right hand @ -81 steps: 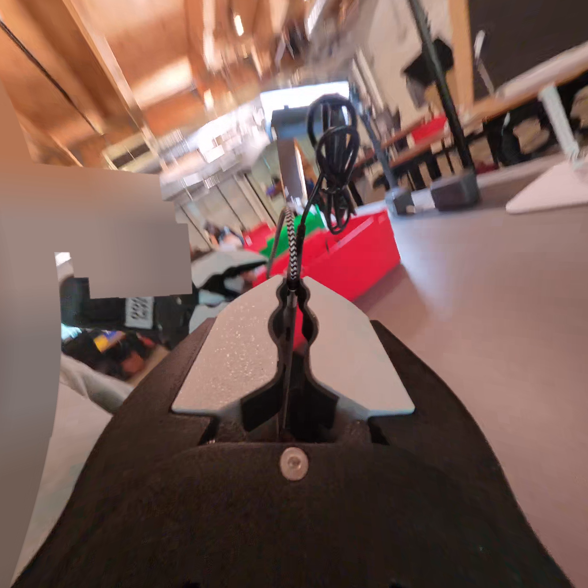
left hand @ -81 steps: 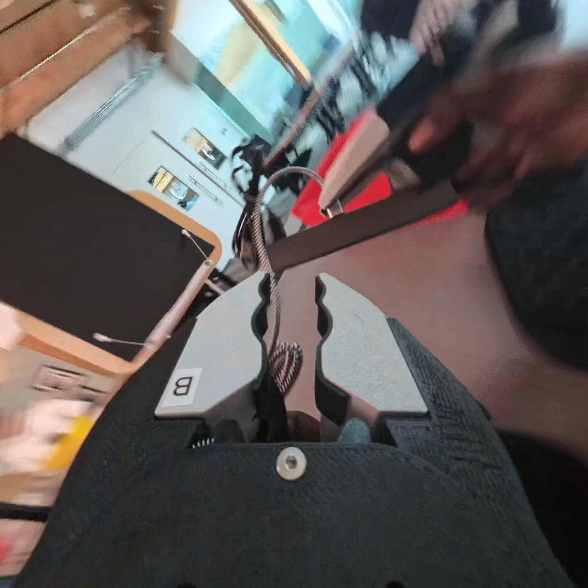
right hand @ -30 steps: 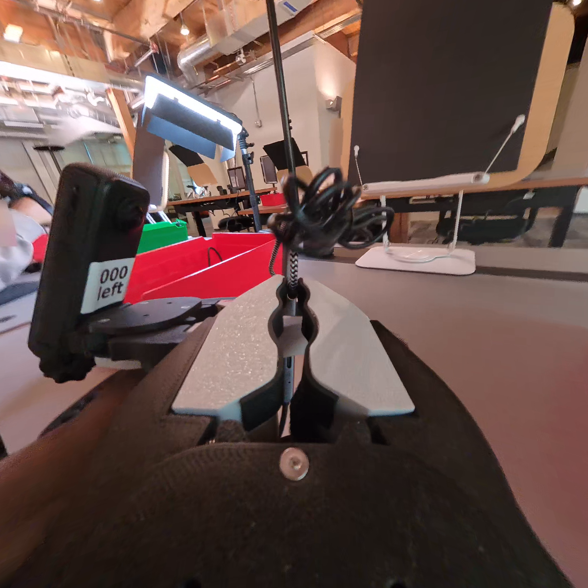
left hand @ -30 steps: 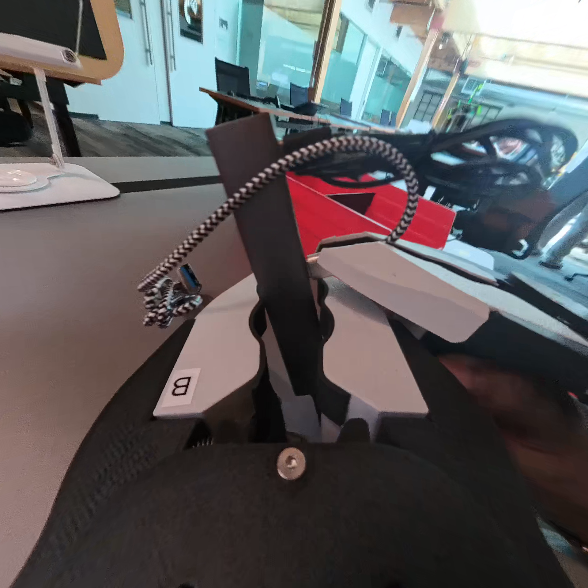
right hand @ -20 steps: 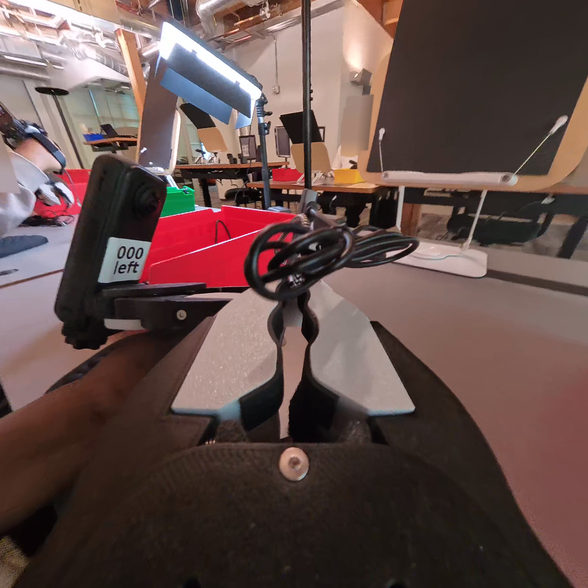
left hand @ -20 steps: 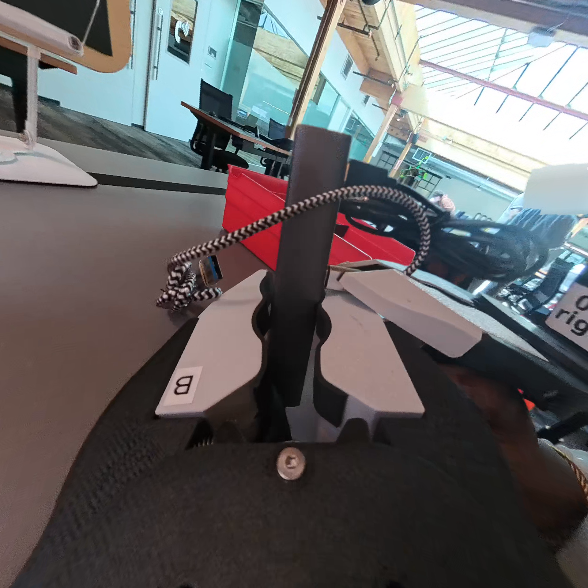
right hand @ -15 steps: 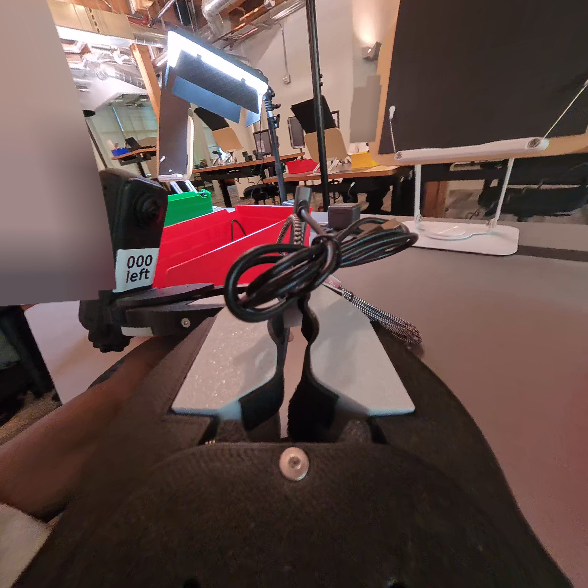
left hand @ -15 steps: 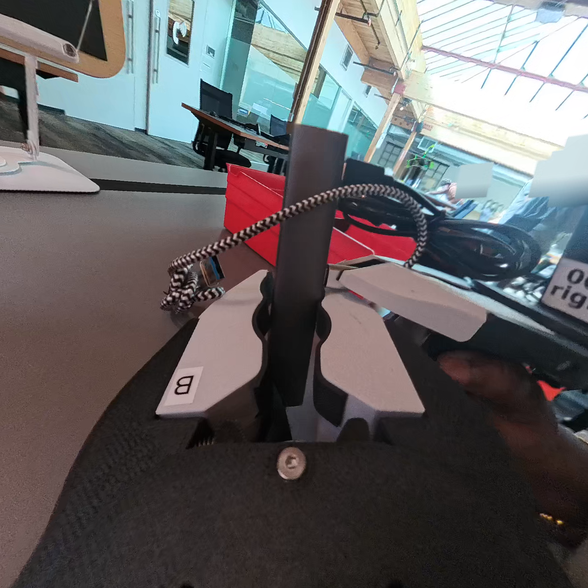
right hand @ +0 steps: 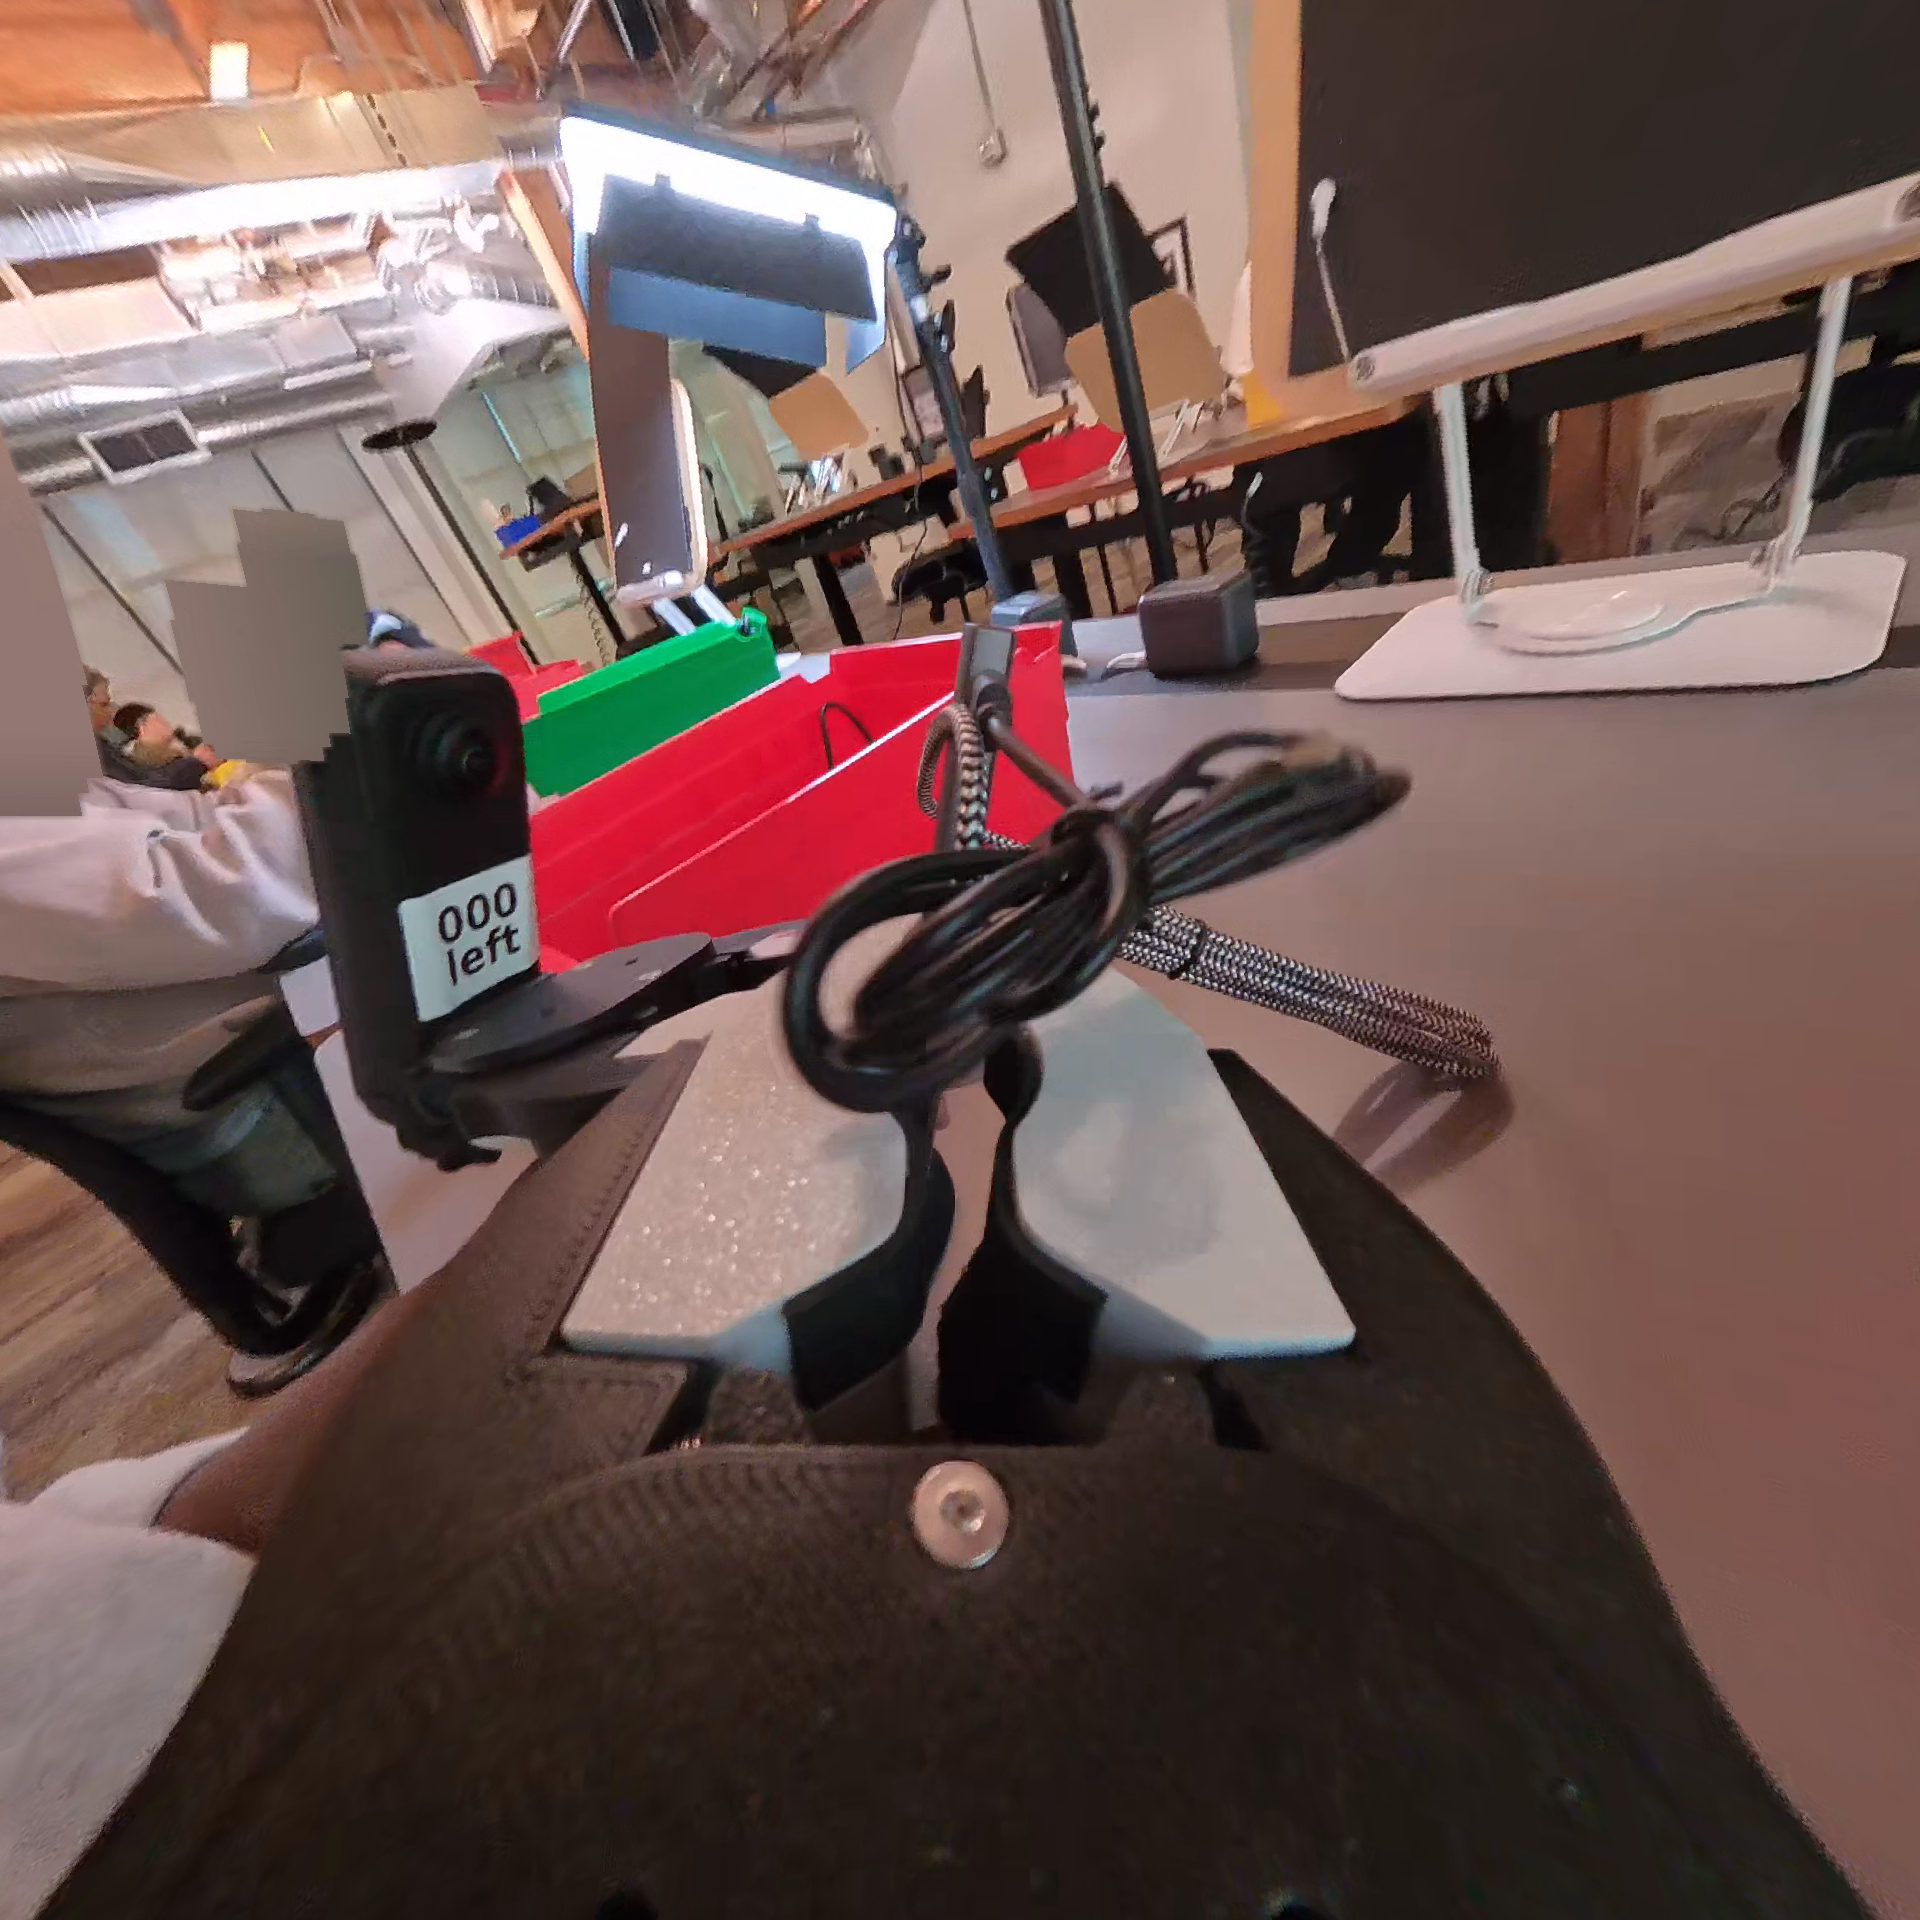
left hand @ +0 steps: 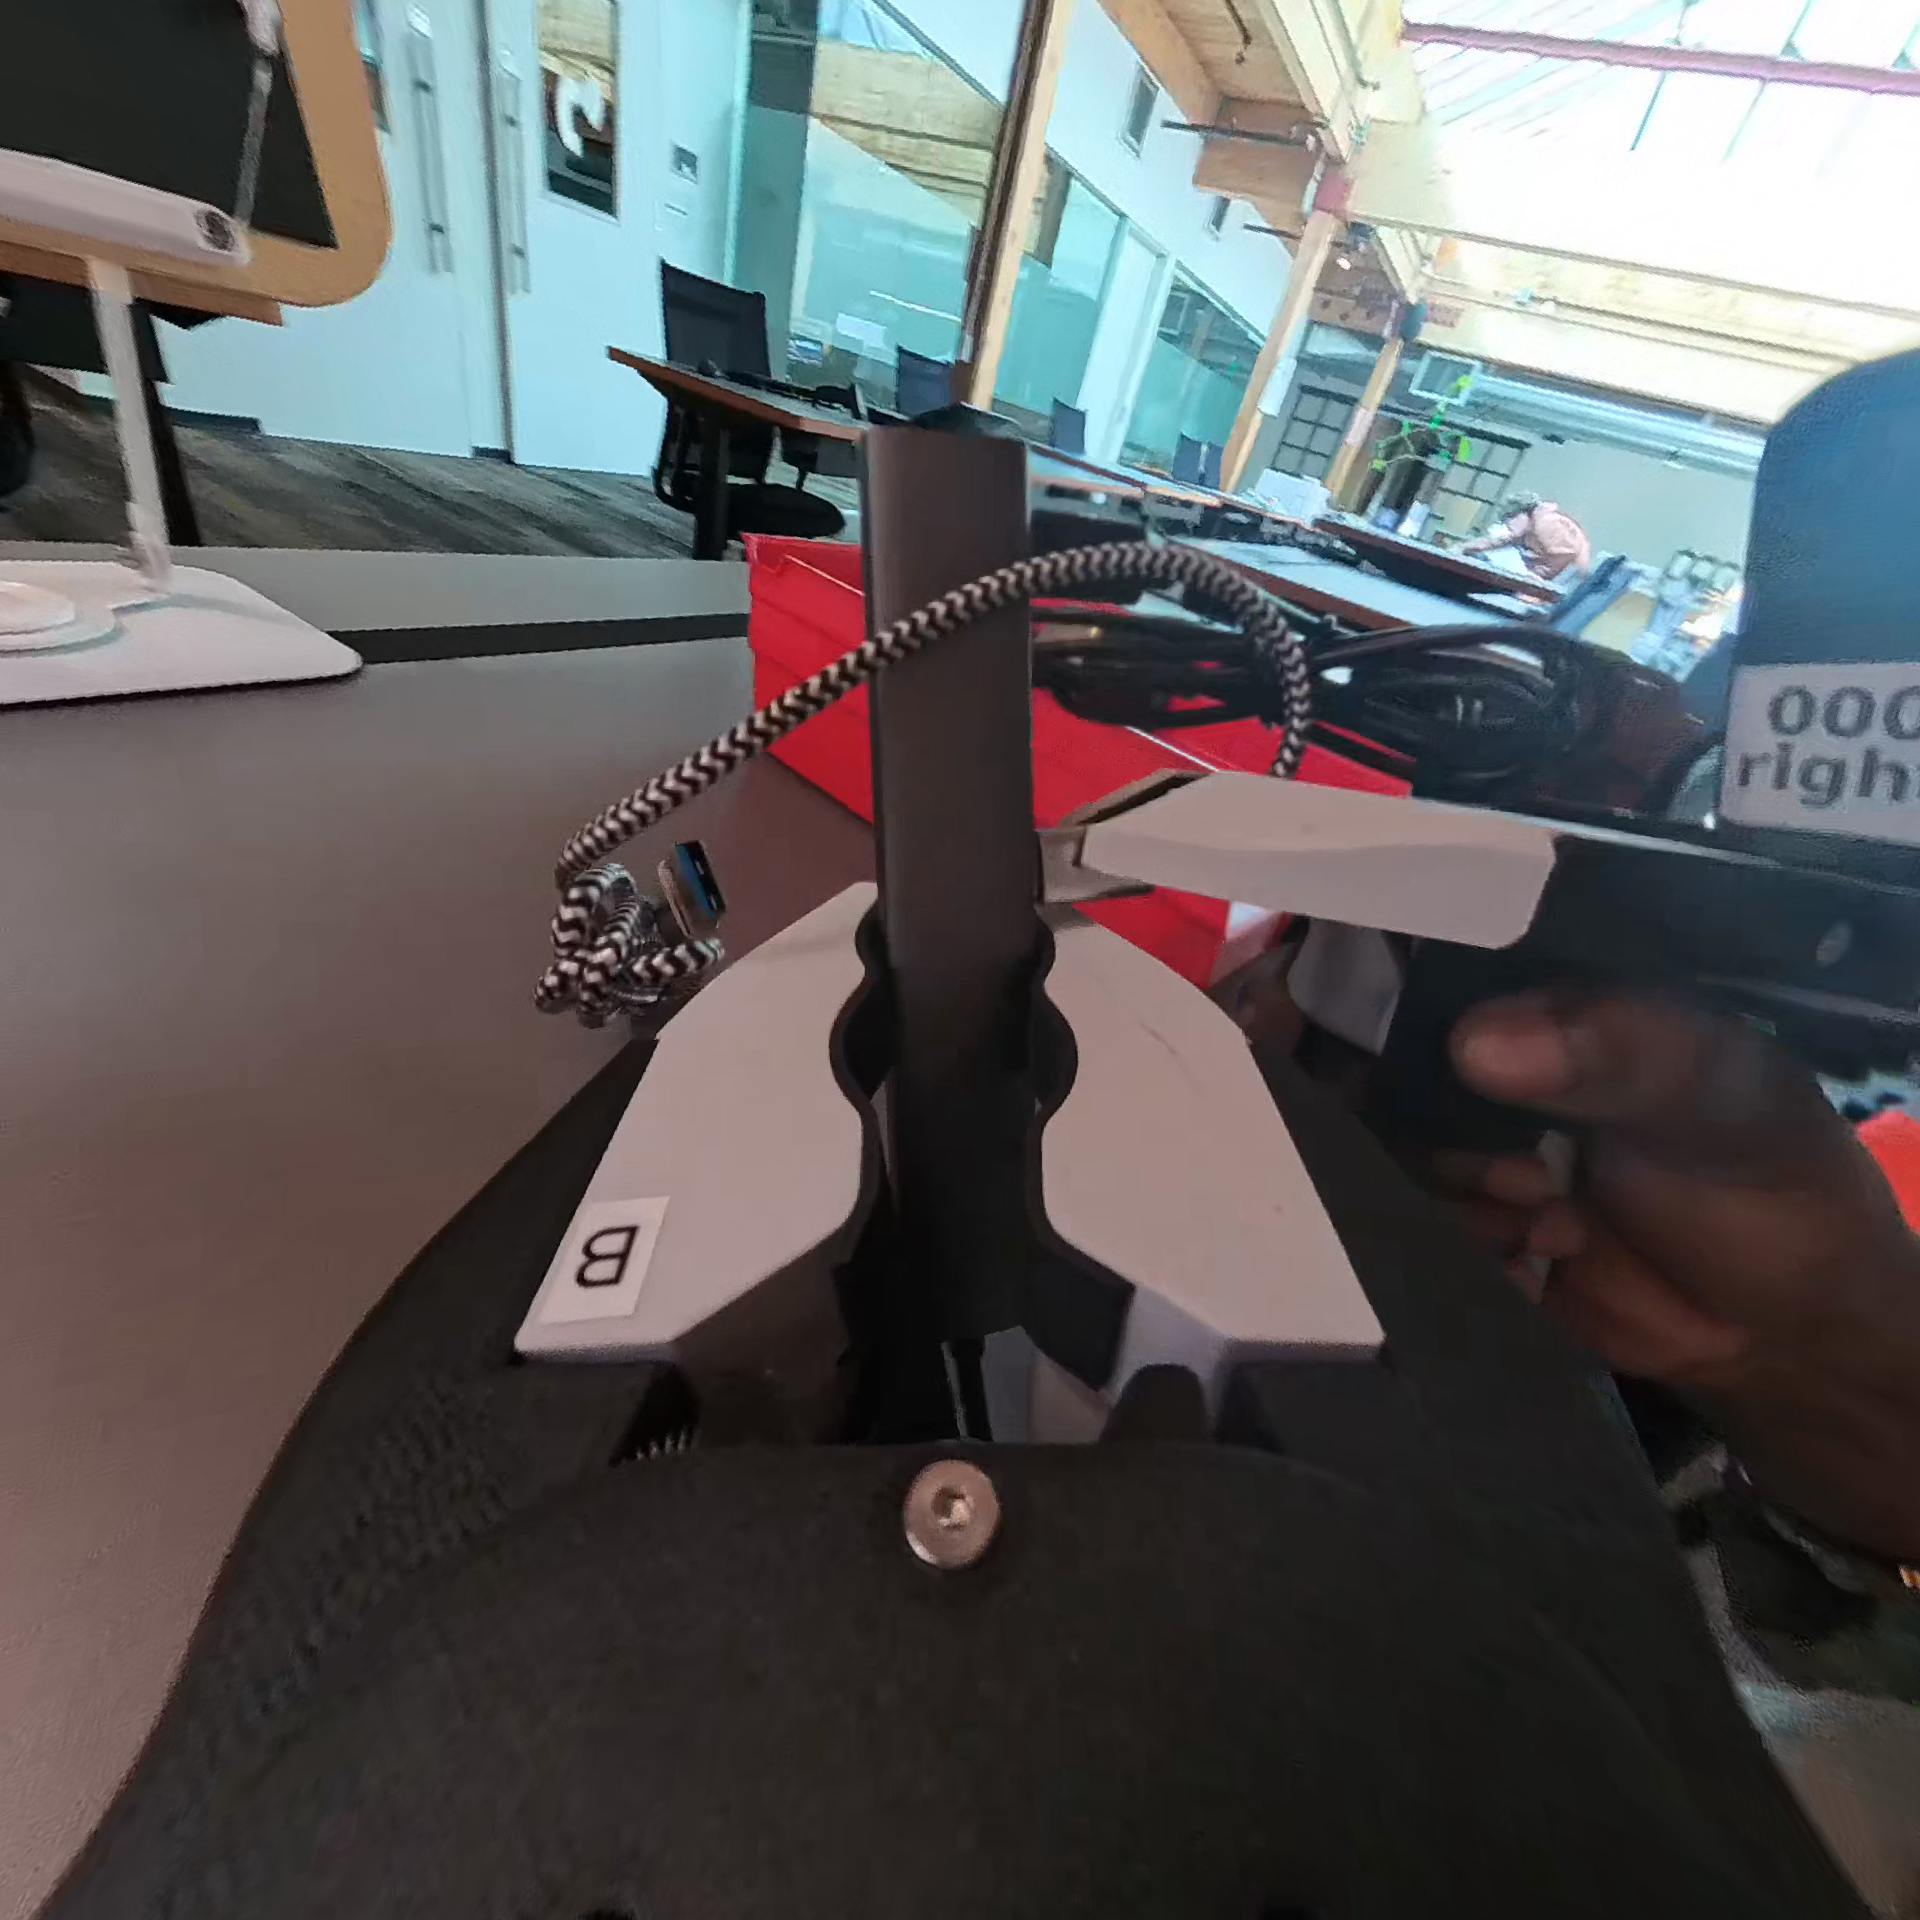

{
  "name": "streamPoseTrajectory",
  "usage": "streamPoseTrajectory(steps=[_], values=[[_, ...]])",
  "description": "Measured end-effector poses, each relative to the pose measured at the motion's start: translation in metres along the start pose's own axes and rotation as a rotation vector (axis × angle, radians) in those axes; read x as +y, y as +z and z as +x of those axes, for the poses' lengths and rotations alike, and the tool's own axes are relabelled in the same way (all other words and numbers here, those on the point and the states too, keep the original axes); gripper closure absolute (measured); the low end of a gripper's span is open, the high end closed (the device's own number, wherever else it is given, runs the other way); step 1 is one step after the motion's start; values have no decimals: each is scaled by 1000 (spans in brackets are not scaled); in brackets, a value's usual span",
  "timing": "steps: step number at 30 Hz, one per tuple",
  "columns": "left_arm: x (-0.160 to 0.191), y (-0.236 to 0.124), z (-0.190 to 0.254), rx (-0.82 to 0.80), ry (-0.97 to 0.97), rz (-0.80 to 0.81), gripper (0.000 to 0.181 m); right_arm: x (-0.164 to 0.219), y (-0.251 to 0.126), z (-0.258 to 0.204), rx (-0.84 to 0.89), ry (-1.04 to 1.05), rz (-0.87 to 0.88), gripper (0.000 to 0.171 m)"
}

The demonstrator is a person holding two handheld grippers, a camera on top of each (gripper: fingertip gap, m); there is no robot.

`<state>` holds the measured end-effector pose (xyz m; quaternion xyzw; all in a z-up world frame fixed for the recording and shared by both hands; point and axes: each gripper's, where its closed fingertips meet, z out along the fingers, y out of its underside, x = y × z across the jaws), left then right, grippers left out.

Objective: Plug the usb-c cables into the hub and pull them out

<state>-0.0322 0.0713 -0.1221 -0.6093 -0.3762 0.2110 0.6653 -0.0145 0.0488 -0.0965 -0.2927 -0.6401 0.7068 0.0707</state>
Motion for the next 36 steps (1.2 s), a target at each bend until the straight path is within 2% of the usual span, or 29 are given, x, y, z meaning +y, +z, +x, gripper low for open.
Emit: streamPoseTrajectory(steps=[3,8,12,14,15,16,17,19,20,23,27,31,36], values=[[2,-4,-3,38,-68,5,161,10,1,-1,16,27,53,165],[-2,-3,3,81,-65,37,161,3,-2,-3,13,-57,-38,166],[-2,-5,-7,45,-110,51,161,9,6,-4,43,5,89,165],[-2,-3,-2,73,-97,35,160,9,-1,-4,68,-53,51,165],[-16,-16,-38,-75,-235,167,161,5,-11,0,82,-81,49,166],[-26,-32,-60,-22,-432,248,161,-1,-25,10,132,-122,42,166],[-29,-38,-58,-15,-398,265,161,-11,-34,17,155,-123,62,166],[-14,-16,-27,-67,-87,105,160,-35,-36,17,145,-131,135,166],[-11,-11,-23,-84,-34,83,160,-40,-33,17,142,-162,129,166],[-14,-14,-29,-25,-145,109,160,-70,-41,7,41,-156,202,166],[-4,-5,-10,34,-24,27,159,-113,-55,-14,-43,-230,274,166],[2,-2,3,55,90,-1,158,-131,-45,-31,-117,-274,259,166],[-3,-8,7,104,81,40,158,-169,-41,-34,-198,-186,331,166]])
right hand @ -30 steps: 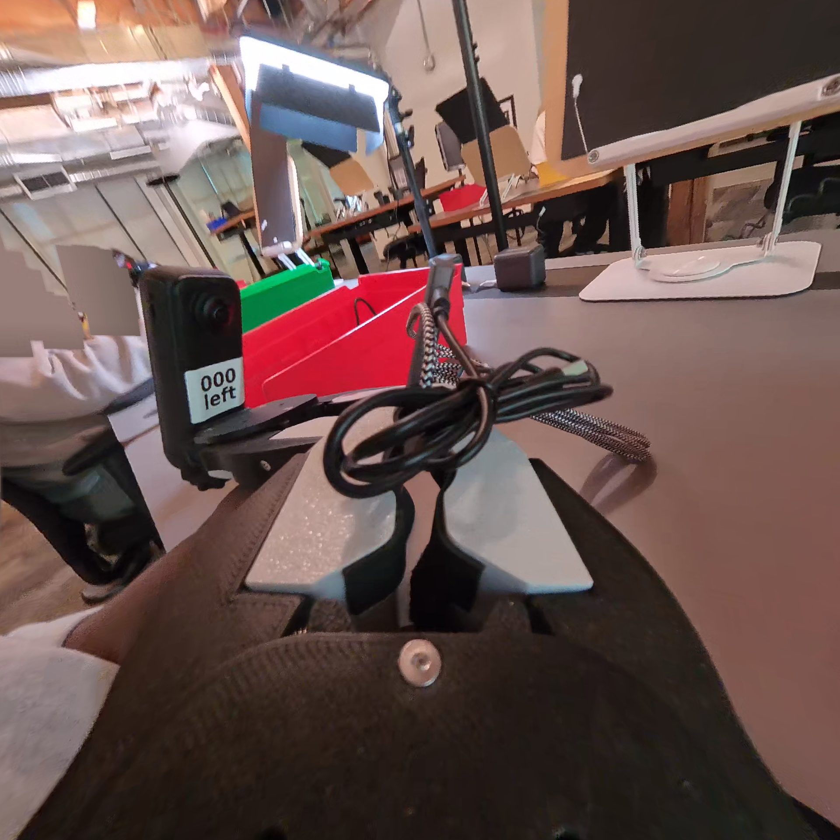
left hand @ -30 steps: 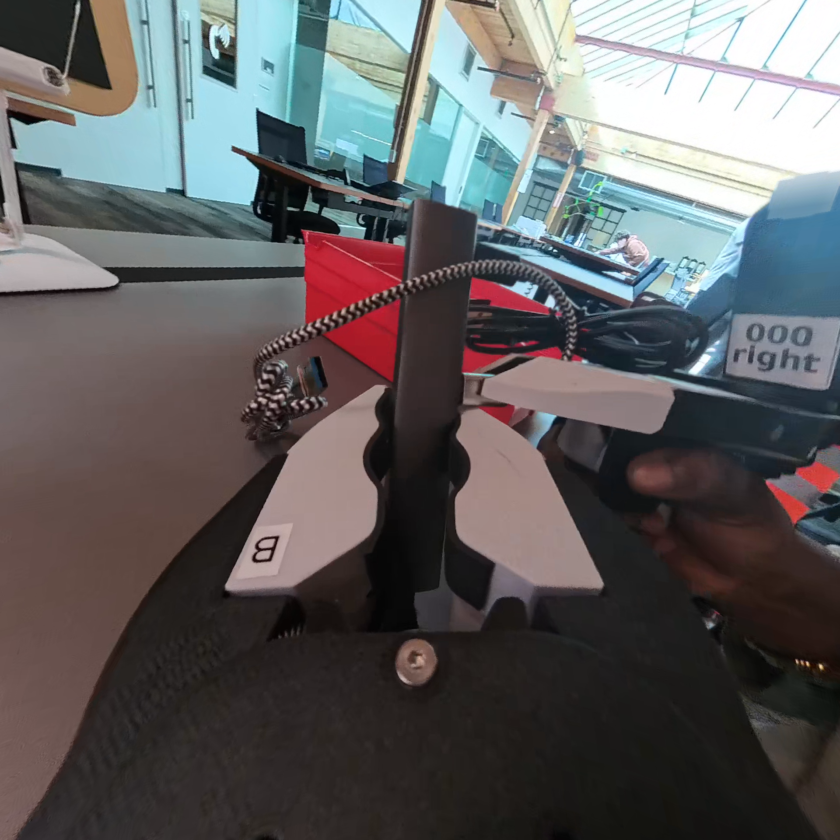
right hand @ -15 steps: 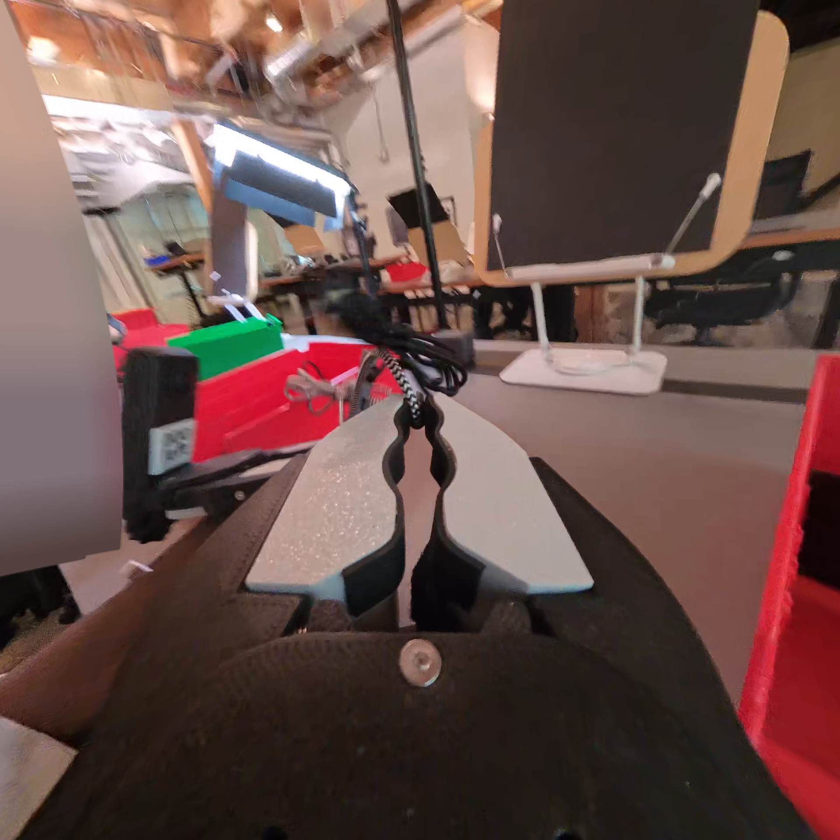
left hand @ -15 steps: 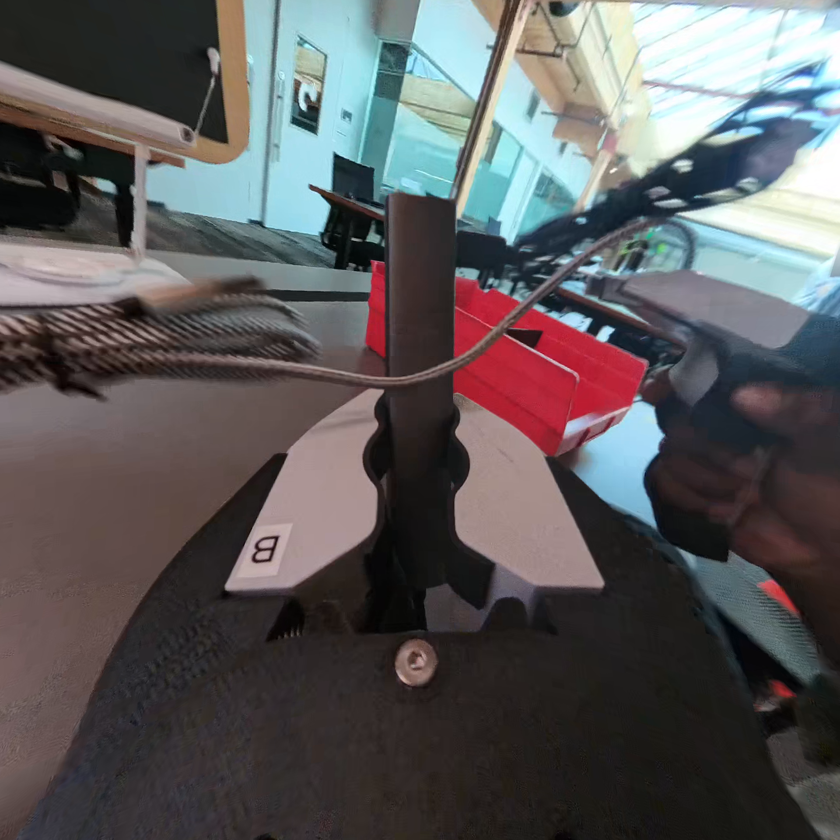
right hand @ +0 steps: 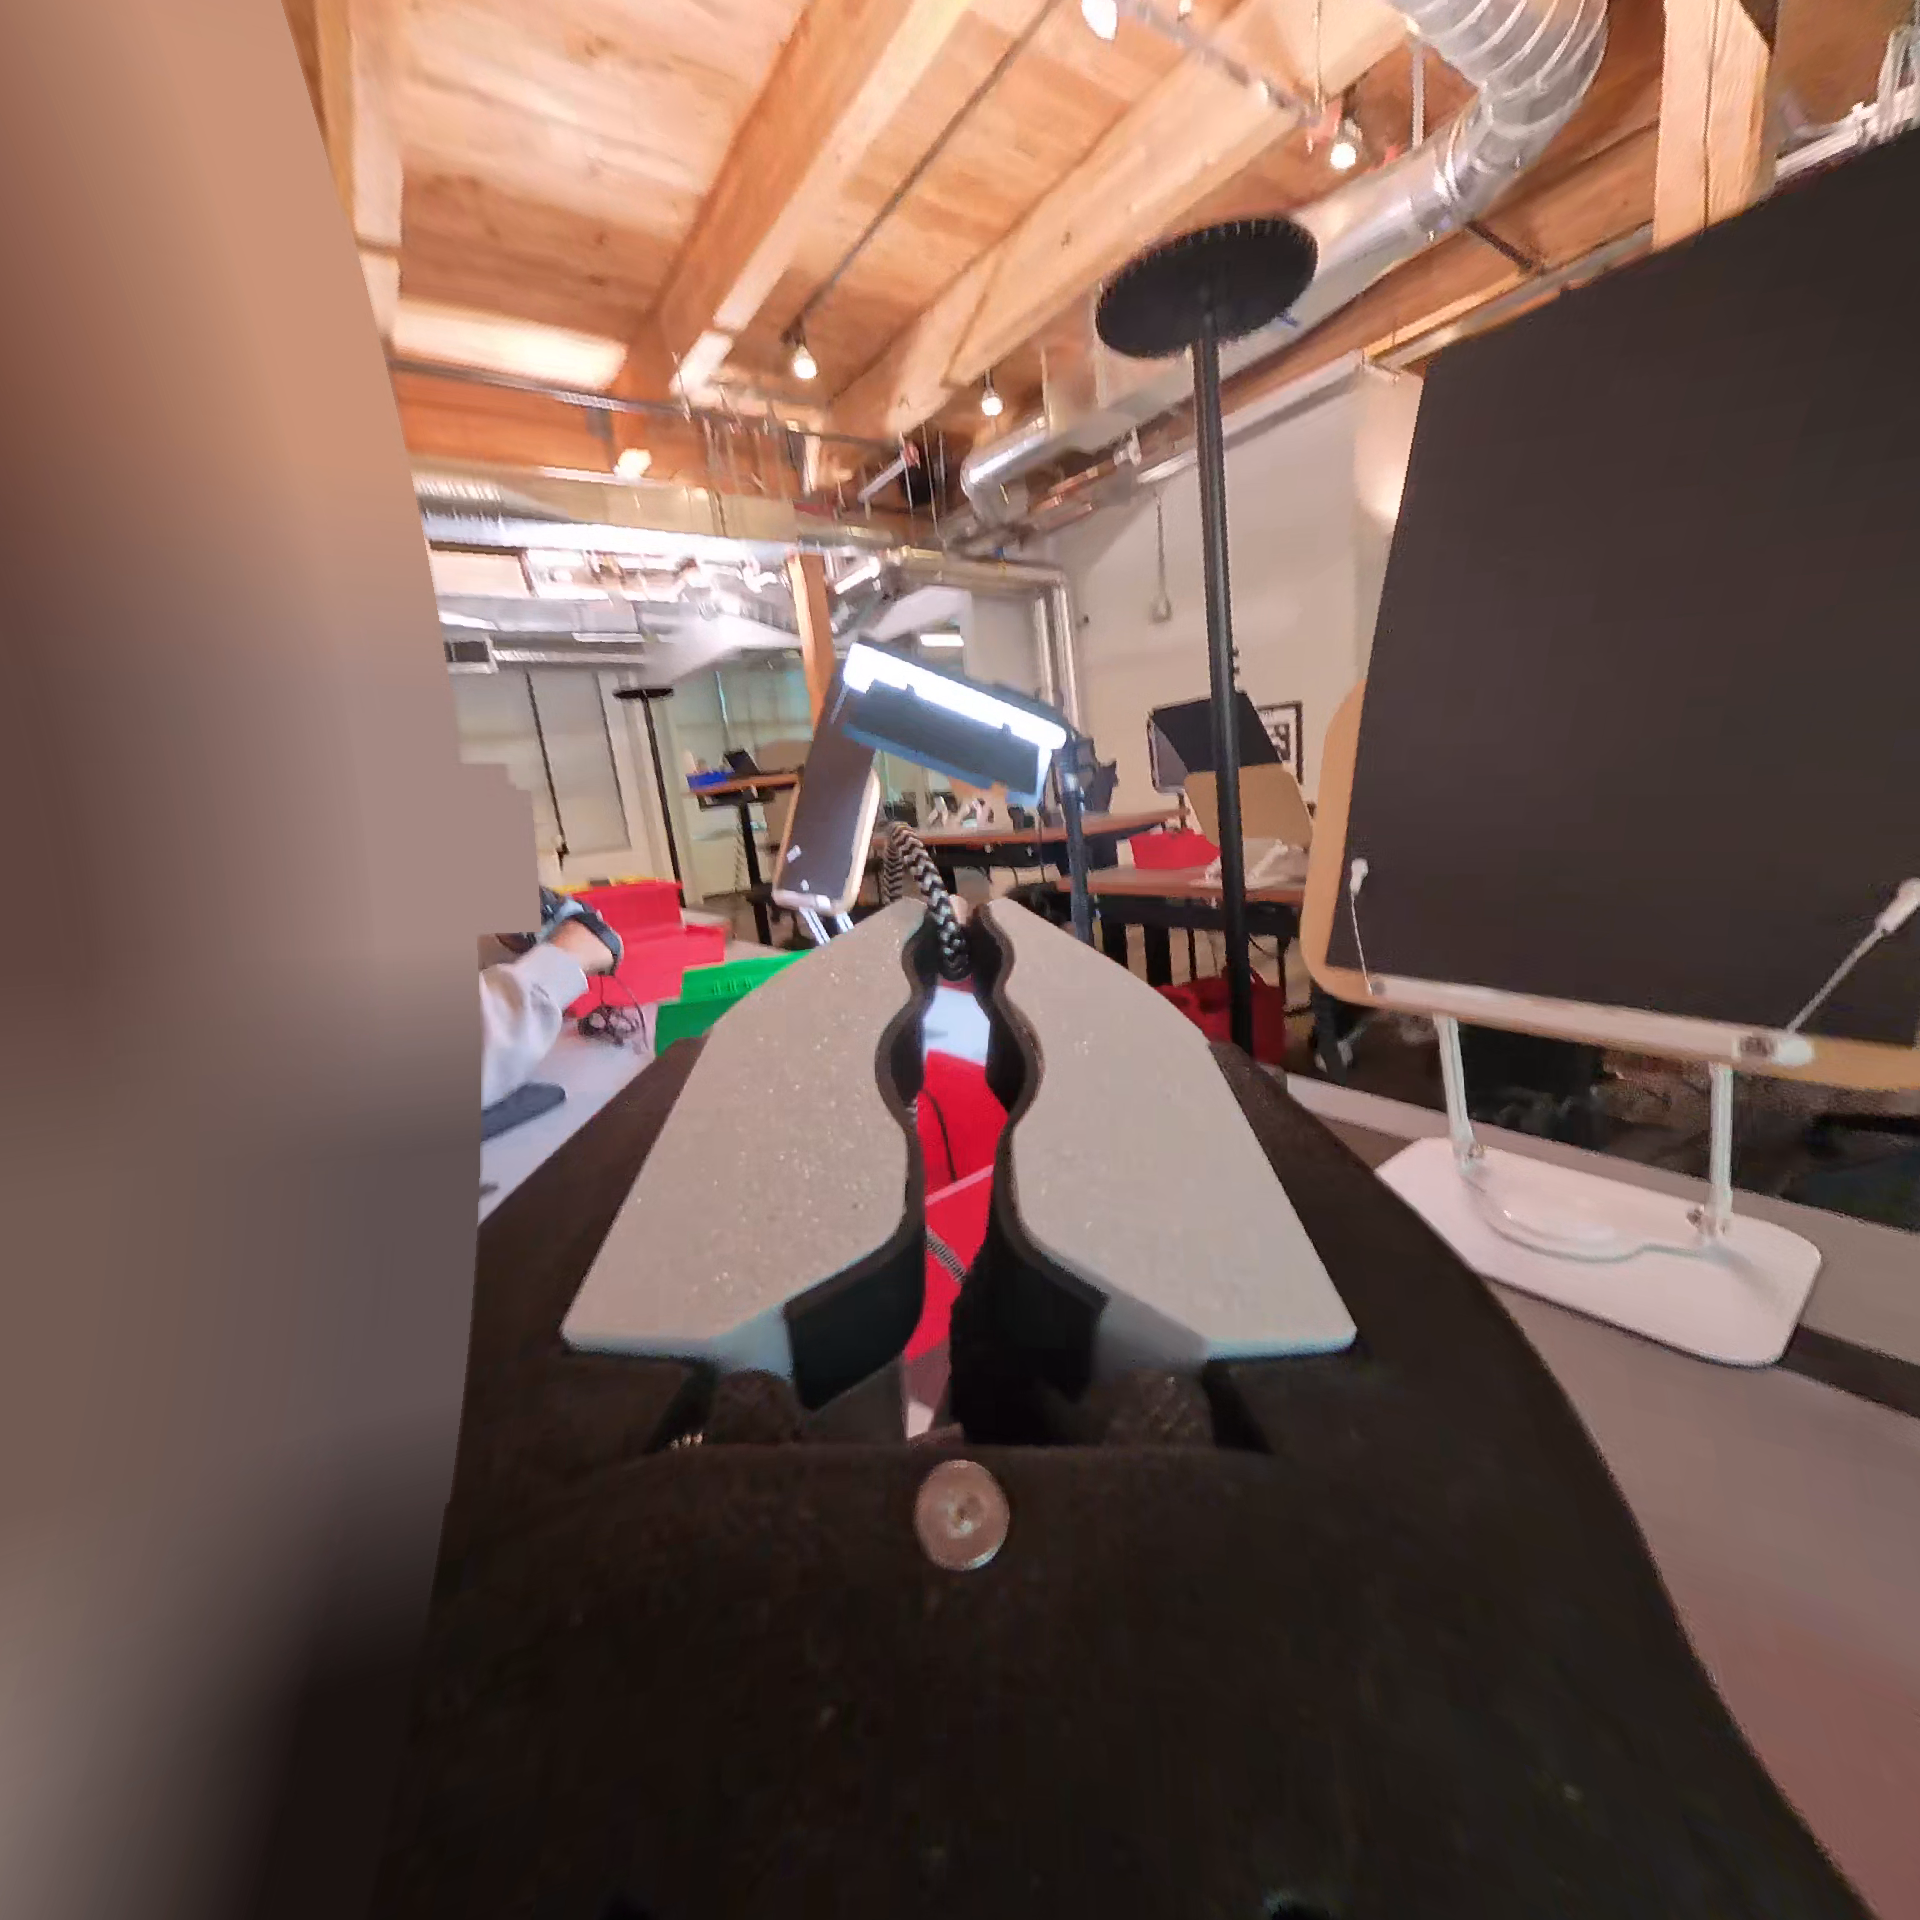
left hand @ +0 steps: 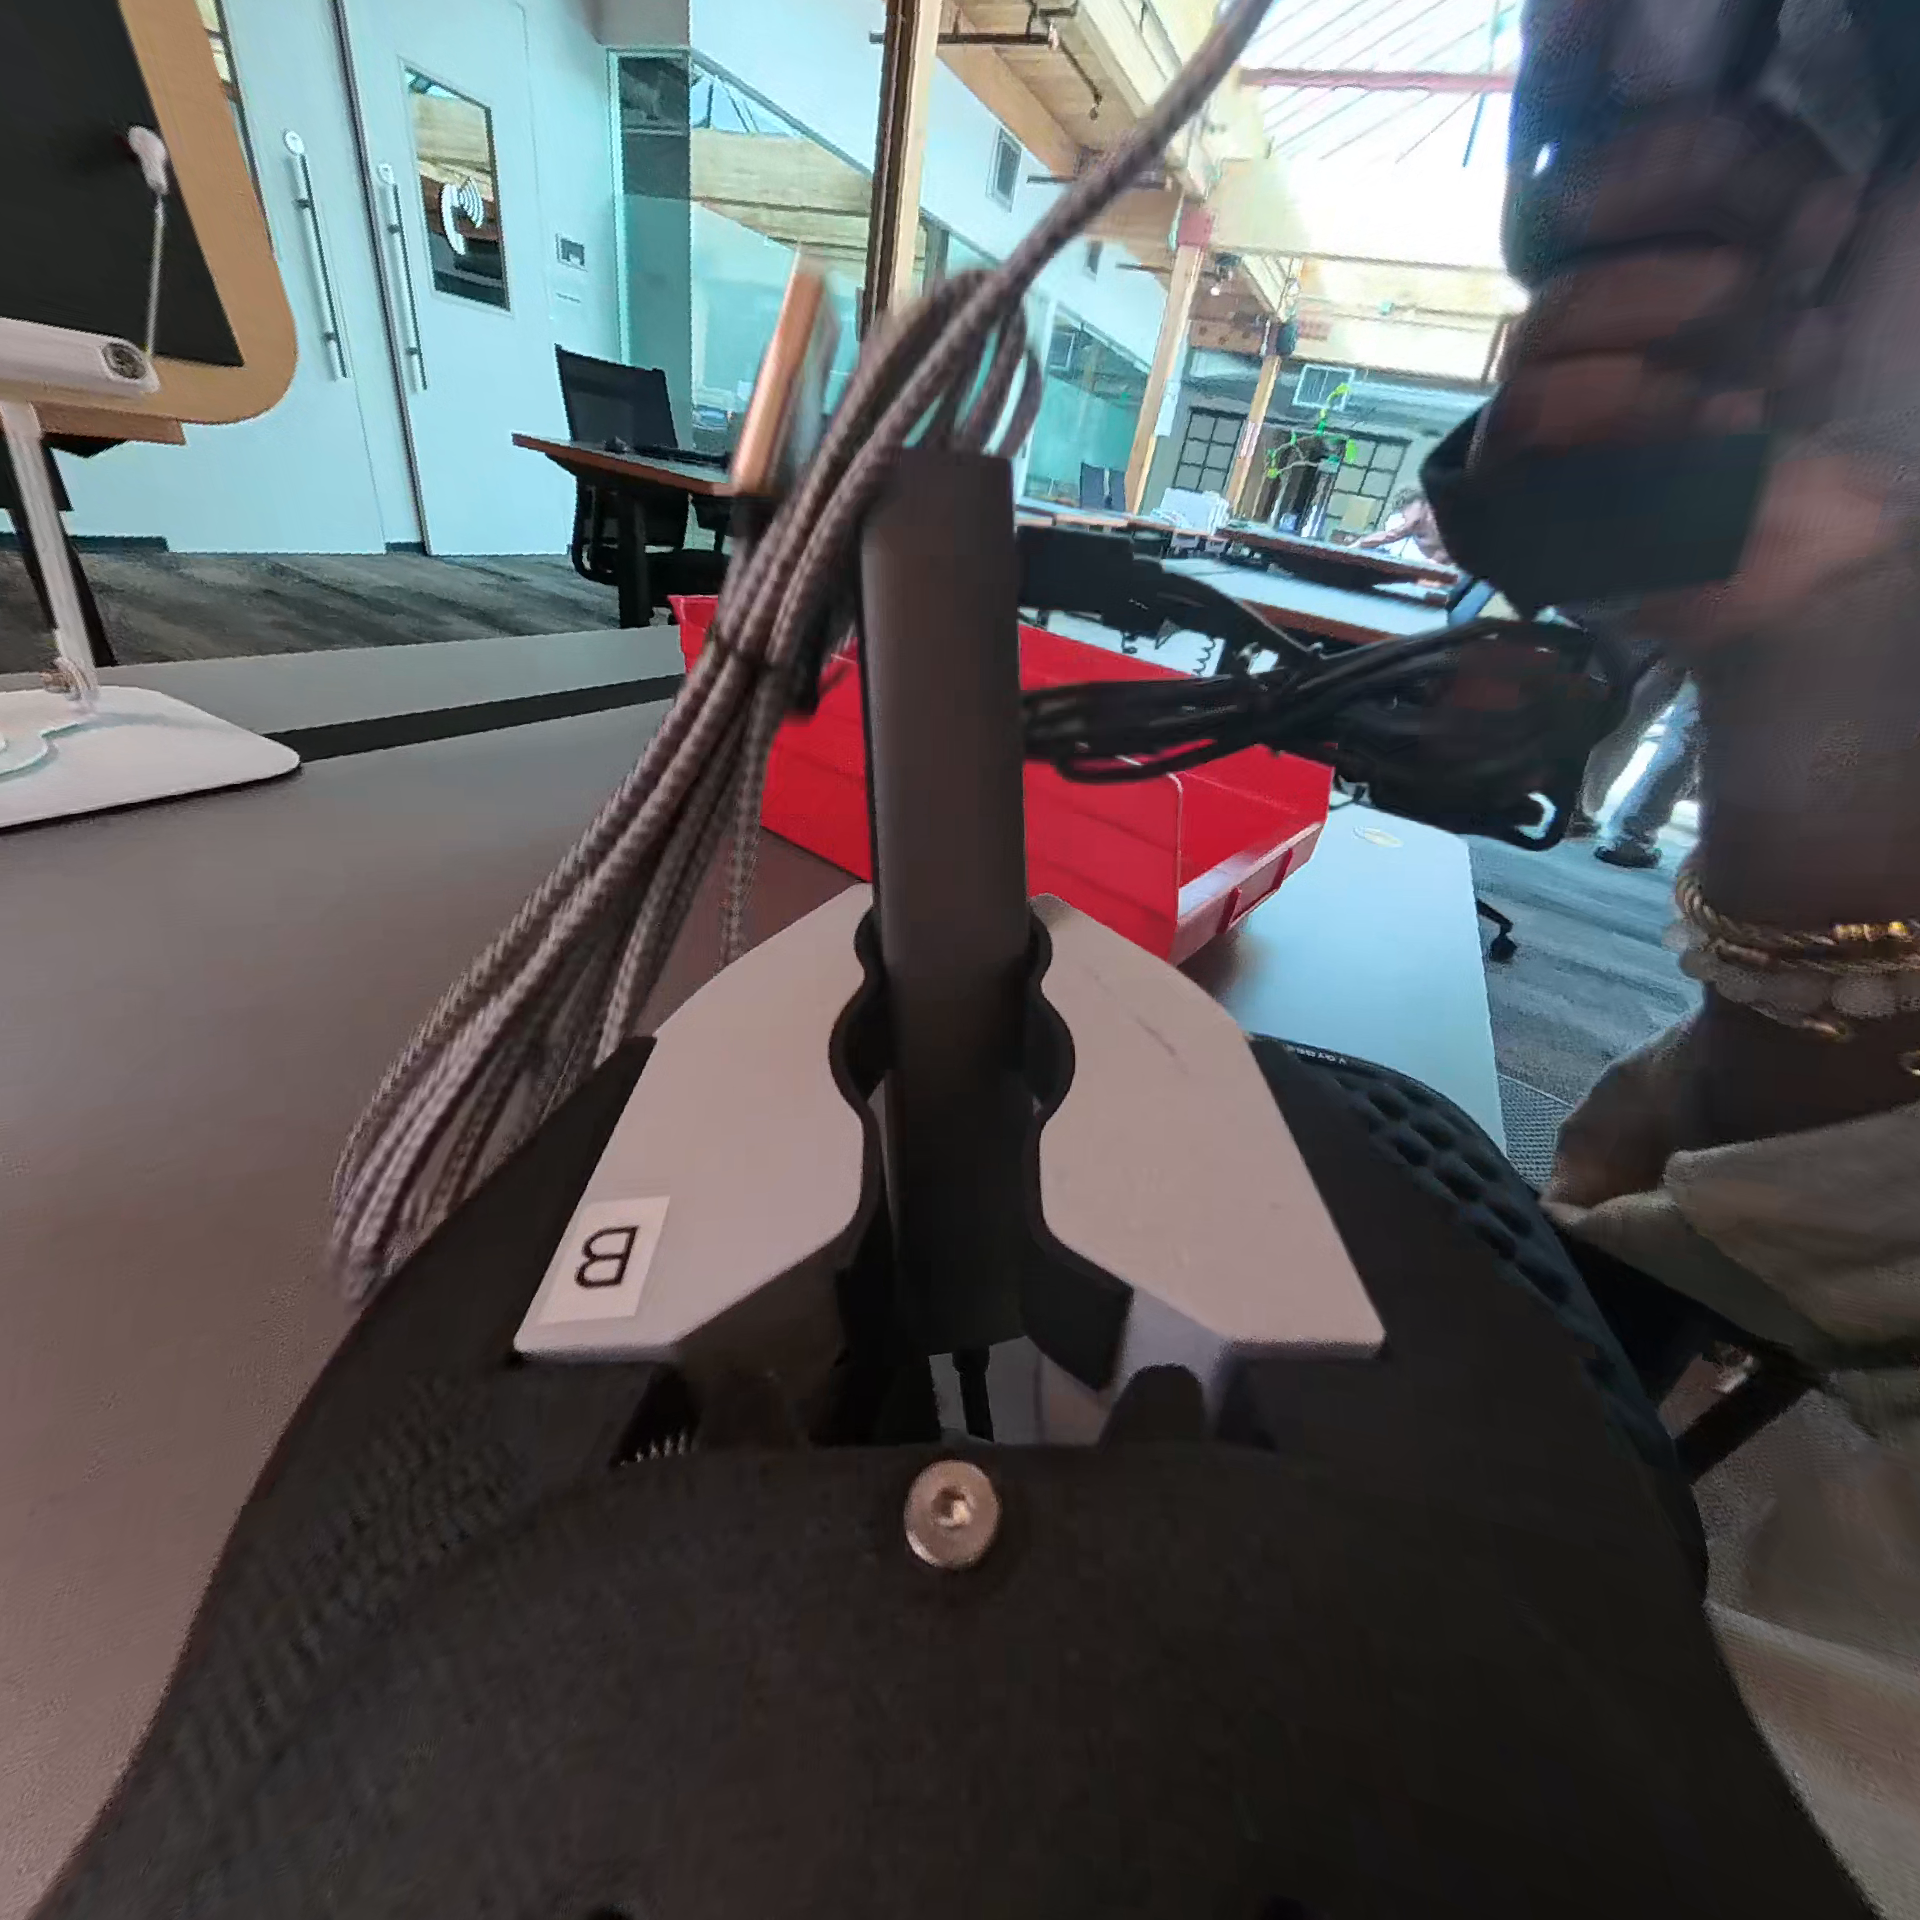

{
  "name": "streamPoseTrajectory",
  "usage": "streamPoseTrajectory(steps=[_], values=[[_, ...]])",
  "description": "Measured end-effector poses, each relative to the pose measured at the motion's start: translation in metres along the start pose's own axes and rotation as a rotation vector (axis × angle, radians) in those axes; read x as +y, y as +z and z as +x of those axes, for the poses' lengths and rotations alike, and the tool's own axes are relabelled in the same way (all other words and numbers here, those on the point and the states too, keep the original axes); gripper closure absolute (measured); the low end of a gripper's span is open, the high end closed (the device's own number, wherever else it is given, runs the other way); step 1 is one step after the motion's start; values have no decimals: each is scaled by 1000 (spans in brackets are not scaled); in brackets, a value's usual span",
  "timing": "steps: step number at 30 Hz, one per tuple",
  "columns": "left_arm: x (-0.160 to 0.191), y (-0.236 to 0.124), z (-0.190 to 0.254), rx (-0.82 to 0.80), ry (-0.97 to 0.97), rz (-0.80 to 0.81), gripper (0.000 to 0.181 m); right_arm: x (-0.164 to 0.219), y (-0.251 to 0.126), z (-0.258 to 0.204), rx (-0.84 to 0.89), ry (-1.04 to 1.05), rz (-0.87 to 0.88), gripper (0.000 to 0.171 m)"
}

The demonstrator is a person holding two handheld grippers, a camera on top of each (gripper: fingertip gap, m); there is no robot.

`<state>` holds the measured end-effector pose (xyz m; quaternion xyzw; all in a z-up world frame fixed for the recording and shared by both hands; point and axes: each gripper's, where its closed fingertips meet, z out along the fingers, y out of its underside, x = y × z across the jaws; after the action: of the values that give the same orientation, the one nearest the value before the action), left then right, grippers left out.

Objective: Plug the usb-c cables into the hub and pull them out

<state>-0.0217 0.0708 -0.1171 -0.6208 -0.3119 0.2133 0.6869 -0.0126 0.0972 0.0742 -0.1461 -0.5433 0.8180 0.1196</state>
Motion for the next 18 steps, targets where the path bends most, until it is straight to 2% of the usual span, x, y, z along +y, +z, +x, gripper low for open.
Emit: streamPoseTrajectory(steps=[8,18], values=[[-5,-6,-7,-2,-29,36,159,-49,-8,12,49,-69,147,166],[-6,-10,-12,8,-37,52,159,-97,-31,22,107,-165,224,166]])
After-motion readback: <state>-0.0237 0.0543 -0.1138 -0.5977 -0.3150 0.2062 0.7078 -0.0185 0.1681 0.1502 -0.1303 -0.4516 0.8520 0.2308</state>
